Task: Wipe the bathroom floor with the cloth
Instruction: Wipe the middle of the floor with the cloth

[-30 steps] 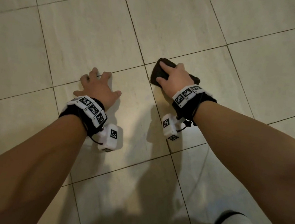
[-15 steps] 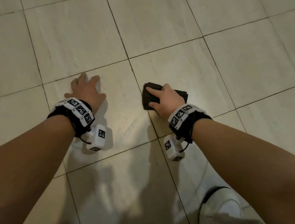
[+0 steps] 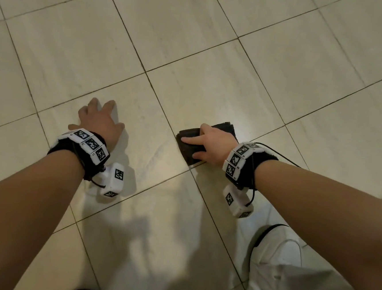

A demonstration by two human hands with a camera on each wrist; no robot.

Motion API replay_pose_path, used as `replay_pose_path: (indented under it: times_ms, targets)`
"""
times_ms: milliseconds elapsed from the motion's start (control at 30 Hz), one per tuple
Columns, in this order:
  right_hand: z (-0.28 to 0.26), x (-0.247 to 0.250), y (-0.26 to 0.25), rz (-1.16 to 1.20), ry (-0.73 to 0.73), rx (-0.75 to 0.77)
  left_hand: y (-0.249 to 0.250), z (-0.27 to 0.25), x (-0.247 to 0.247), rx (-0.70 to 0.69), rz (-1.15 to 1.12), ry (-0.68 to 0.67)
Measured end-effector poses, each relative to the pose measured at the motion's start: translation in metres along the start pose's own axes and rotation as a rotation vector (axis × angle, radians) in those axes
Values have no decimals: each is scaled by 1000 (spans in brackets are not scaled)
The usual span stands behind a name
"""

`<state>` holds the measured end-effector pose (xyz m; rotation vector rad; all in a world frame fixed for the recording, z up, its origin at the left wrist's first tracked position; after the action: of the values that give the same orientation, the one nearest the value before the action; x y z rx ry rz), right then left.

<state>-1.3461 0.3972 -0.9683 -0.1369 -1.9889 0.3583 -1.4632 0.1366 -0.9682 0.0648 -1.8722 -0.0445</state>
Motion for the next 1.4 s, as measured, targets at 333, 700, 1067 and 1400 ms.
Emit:
replay_pose_path:
  times_ms: [333,700,1067,1400]
  targets:
    - [3,22,62,63,48,-79,7,13,2,37,-48,-73]
    - [-15,60,187,193,295,-463,22,18,7,31,-80,2]
    - [51,27,29,89,173,-192,30,33,9,14,-89,-22]
    - [84,29,1,119,246,-206,24,30,7,0,-117,3]
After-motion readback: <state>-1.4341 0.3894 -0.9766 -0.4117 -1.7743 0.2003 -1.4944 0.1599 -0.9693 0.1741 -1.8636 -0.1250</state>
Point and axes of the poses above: each hand's wrist, its own z-axis towards the middle knuckle, its own x-axis out of the back of the hand, y = z × x, the point moved 10 cm from there along z, towards the middle knuckle, and after that the axes turned 8 degrees about y, right-handed, at the moved point
